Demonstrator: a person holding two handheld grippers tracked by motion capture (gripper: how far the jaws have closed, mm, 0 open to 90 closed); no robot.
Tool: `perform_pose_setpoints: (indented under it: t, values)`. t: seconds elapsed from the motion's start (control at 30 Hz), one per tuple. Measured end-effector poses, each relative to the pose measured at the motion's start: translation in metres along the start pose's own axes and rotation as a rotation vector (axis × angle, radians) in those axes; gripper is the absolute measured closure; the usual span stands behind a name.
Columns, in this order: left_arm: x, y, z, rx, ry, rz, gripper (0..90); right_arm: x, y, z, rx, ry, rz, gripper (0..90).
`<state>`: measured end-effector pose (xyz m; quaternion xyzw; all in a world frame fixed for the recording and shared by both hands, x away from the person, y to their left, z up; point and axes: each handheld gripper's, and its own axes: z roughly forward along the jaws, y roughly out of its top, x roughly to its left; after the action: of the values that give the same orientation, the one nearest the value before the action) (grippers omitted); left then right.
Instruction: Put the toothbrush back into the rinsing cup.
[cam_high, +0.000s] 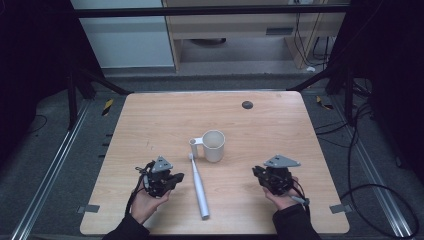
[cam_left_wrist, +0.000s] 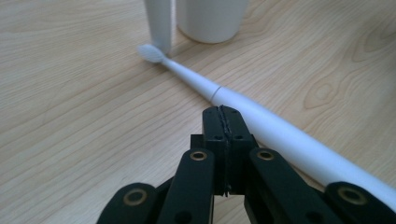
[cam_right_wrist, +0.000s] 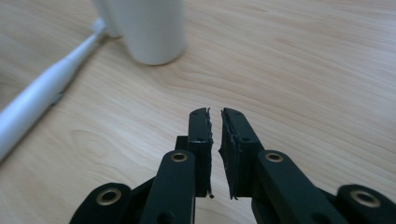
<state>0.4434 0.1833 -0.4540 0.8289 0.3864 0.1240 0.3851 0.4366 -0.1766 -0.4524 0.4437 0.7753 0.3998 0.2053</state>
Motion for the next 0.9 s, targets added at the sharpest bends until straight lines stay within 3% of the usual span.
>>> perform_pose_setpoints:
  t: [0.1, 0.27, 0.53, 0.73, 0.9]
  values:
    - [-0.012, 0.004, 0.004, 0.006, -0.027, 0.029, 89.6, -0.021, -0.007, -0.010, -0.010, -0.056, 0.034, 81.3]
    - [-0.036, 0.008, 0.017, 0.028, -0.081, 0.076, 89.7, -0.044, -0.017, -0.020, -0.004, -0.128, 0.069, 79.0]
    - [-0.069, 0.007, 0.035, 0.088, -0.144, 0.154, 89.7, -0.067, -0.028, -0.025, 0.002, -0.206, 0.127, 76.5]
    - [-0.077, 0.004, 0.039, 0.114, -0.163, 0.184, 89.7, -0.078, -0.034, -0.026, 0.002, -0.253, 0.148, 75.7]
    - [-0.079, 0.002, 0.040, 0.132, -0.171, 0.196, 89.7, -0.081, -0.036, -0.026, 0.002, -0.262, 0.156, 75.7]
